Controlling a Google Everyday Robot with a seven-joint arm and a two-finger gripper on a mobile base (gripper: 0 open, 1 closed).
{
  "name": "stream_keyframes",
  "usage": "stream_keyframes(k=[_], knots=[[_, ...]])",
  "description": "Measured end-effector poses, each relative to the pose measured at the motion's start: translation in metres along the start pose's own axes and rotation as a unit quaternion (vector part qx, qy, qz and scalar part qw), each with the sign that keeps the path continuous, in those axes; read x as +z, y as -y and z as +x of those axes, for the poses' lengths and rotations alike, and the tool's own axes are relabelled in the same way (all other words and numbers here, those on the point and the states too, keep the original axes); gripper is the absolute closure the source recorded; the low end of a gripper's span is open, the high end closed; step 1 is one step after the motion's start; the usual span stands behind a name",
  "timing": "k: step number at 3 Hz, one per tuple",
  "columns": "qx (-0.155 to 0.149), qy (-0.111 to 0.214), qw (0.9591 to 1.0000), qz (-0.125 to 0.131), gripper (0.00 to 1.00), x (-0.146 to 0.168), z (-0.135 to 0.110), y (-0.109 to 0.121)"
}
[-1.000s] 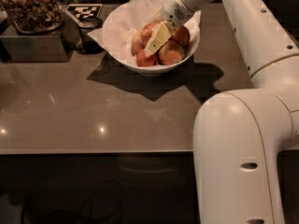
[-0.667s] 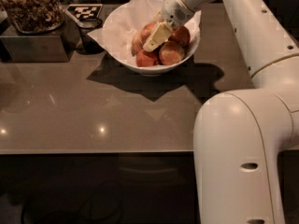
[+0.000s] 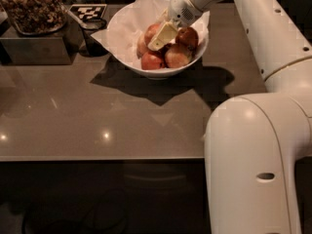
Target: Pick apple from white bowl
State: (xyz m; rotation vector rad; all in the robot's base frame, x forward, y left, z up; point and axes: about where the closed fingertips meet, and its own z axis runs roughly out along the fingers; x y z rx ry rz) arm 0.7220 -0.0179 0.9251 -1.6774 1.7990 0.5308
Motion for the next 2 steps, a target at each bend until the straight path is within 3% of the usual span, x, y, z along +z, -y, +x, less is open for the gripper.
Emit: stream_keyframes(k=[1, 2], knots=[[-0.027, 0.059, 0.9978, 0.016, 1.00, -0.031, -0.016, -0.014], [-0.046, 0.122, 0.9904, 0.047, 1.00, -0.084, -0.027, -0.051]])
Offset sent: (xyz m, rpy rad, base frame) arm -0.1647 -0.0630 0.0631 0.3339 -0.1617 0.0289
